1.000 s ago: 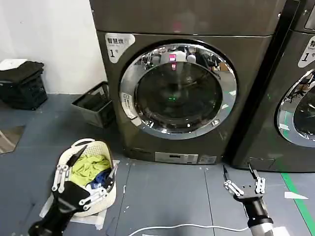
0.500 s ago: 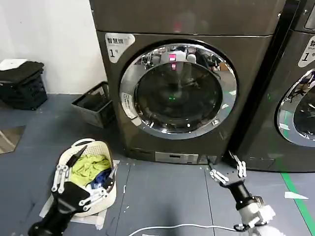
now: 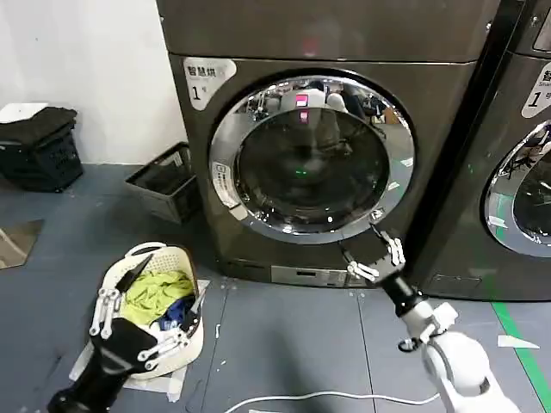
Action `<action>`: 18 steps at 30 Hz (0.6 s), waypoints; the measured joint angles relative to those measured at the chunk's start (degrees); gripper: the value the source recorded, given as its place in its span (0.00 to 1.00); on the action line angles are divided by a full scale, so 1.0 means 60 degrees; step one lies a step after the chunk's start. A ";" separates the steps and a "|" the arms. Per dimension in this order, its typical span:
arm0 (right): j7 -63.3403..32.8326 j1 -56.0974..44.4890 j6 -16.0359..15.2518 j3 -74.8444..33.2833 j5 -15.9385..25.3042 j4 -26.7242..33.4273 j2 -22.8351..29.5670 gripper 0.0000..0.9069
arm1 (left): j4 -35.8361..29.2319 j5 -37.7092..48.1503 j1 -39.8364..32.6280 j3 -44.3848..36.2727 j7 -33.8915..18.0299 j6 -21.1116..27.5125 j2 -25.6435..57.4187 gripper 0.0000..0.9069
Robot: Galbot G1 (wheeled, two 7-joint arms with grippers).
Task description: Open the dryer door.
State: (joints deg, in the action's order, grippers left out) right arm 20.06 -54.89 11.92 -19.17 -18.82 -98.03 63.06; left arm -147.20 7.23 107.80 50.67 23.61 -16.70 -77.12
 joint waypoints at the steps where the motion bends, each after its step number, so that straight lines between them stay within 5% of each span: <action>1: -0.0001 0.0215 0.0005 0.0154 -0.0023 0.0142 0.0001 1.00 | 0.0000 -0.0003 0.0002 0.0001 0.0000 0.0000 0.0000 1.00; 18: 0.0401 0.3086 0.0239 0.2265 -0.0141 0.2354 0.0520 1.00 | -0.0001 -0.0006 -0.0028 0.0185 -0.0014 -0.0013 -0.0013 1.00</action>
State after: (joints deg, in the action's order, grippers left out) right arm 22.47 -36.38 13.35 -5.59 -19.67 -83.90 66.18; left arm -147.20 7.19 107.64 51.78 23.52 -16.78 -77.20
